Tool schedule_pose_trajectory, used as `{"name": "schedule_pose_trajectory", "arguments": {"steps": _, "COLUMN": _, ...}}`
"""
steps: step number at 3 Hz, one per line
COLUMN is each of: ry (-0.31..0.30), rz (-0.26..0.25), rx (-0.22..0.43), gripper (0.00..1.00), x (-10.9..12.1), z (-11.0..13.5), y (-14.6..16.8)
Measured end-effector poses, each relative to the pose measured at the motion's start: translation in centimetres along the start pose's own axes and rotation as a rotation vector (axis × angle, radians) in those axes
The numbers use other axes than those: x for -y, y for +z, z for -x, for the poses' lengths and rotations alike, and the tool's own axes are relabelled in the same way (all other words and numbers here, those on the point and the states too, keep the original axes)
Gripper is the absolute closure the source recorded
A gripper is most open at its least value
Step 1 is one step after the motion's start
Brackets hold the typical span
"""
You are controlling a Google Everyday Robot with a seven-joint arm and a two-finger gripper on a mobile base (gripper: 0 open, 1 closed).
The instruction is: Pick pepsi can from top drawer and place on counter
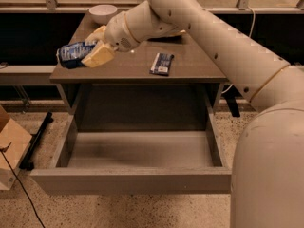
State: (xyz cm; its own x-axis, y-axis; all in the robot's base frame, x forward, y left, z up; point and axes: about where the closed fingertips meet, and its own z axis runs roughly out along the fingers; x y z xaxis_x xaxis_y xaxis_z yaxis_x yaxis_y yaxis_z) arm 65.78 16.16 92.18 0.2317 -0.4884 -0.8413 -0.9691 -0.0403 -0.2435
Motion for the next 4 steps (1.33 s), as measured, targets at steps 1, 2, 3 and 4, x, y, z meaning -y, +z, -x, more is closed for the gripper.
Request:
{"name": "schedule_pose_trajectory", "arguments": {"steps": 1, "ry": 0.027, "rz": -0.136, "rx": 0.011, "gripper": 1.00, "x": 3.2, "z": -0.5, "y": -0.2}}
{"name": "schedule_pose_trajectory", "arguments": {"steps": 2, "ry": 0.116, "rz": -0.276, "rx": 0.012, "gripper": 1.00, "x": 6.1, "z": -3.8, "y": -0.2}}
{"name": "schedule_pose_trajectory", "arguments": {"steps": 3, "ry": 0.215, "rz": -0.408, "rx": 0.003, "gripper": 1.00, "x": 8.8, "z": -8.4, "y": -0.8}}
{"name": "schedule_pose_trajectory", "arguments": {"steps": 4, "ry": 0.281, "rz": -0.491, "rx": -0.013, "gripper": 0.82, "x": 10.8, "z": -11.9, "y": -1.7}}
